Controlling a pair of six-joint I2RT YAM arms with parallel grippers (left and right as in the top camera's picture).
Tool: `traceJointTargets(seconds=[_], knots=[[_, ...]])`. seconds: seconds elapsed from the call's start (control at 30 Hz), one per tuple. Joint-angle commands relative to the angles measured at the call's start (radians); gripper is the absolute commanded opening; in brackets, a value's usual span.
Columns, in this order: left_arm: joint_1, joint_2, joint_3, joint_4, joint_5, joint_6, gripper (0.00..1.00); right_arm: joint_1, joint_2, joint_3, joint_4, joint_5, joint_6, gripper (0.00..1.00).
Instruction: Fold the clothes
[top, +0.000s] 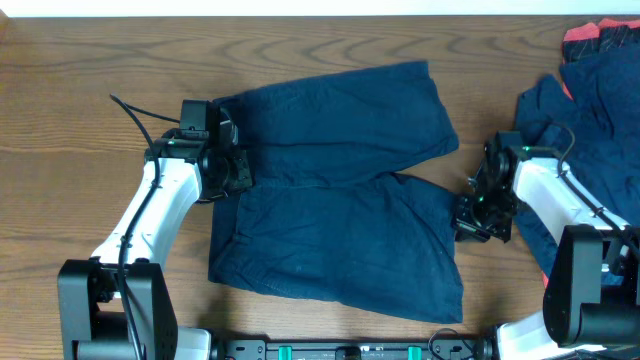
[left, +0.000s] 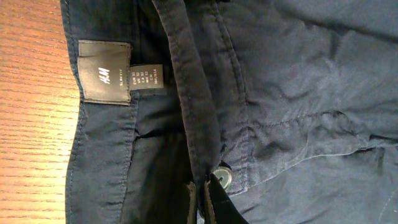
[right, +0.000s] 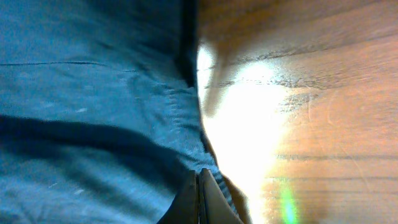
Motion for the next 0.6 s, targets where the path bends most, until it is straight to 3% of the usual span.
traceJointTargets(seconds=[0.0, 0.13, 0.37, 0.57], knots=[[0.005, -0.002, -0.008, -0.004, -0.016, -0.01, 0.06, -0.006, -0.032, 0.049, -0.019, -0.013, -0.005, 0.01], [0.005, -0.002, -0.008, -0.004, -0.017, -0.01, 0.06, -0.006, -0.054, 0.058, -0.015, -0.03, -0.05, 0.01], [0.005, -0.002, -0.008, -0.007, -0.016, -0.01, 0.06, -0.012, -0.051, 0.033, -0.005, 0.301, 0.015, 0.02], [0.005, -0.002, -0.008, -0.007, -0.016, -0.01, 0.06, -0.011, -0.051, -0.026, 0.126, 0.257, 0.015, 0.02]])
